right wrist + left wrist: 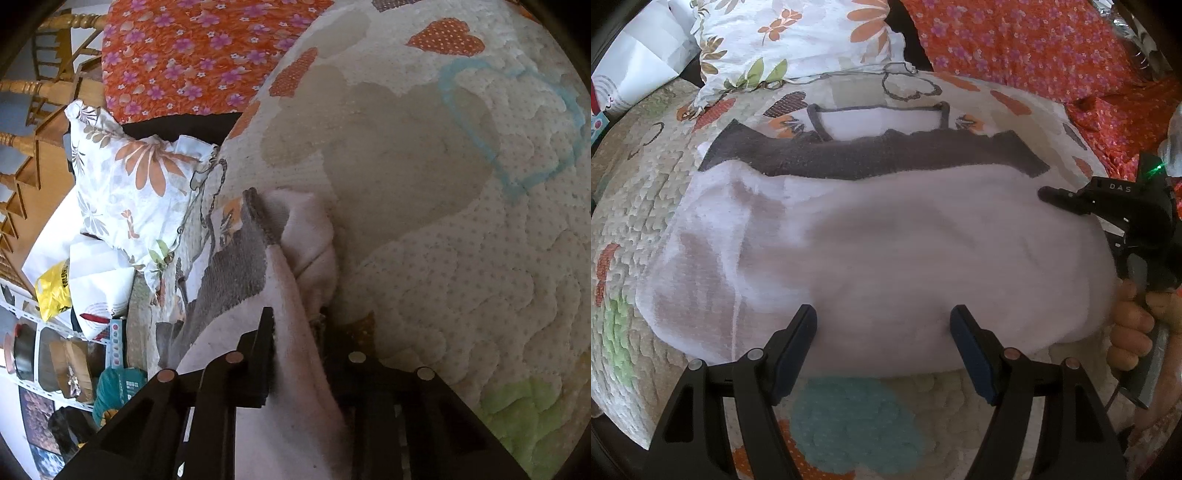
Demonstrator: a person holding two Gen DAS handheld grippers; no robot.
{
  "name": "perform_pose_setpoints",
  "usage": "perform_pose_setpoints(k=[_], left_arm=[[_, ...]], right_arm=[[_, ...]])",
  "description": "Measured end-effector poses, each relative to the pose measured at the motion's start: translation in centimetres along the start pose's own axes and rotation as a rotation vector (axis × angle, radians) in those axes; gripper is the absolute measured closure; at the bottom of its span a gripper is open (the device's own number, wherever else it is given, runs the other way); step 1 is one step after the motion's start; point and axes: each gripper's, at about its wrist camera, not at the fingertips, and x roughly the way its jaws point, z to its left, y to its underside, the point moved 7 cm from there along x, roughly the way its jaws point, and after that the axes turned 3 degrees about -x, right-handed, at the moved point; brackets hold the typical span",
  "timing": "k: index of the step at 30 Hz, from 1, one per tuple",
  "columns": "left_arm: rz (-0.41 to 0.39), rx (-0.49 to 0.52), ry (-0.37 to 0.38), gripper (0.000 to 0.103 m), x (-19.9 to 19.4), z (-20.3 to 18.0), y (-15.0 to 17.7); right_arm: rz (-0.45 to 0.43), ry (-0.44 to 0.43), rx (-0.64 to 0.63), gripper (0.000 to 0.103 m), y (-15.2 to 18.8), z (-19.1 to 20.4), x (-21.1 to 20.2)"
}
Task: Fold small clothes
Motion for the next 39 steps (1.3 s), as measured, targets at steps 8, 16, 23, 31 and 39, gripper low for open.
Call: perform_pose_setpoints(k=[8,16,23,31,39], left_arm=[[-0.029,0.009,-0.028,0.029,-0.6,0.5,-0.1],[-0.036,-0.002,-0.035,0.029,-0.8,1.4,-0.2],[-0.022,-0.075,-0.010,0.029,-1.3,4.7,-1.1],[-0.035,-0.294,0.020,0.029,-3.1,13.6,-3.6],[-0.088,-0.507,0.071,0.028,-5.7,21.9,-4.3]], right_arm=[[-0.006,0.022,-0.019,0.086,0.1,0.7,-0.1],[-0.019,0.036,-0.058,0.087,0.2,2.1,-0.5],[-0.019,0.078,-0.111,0.088,0.9,3.5,-0.7],[-0.021,0.114,-0.197,0.089,0.8,9.8,-0.7],[0.075,0.149,-0.317,0.089,4.1,19.1,6.5]])
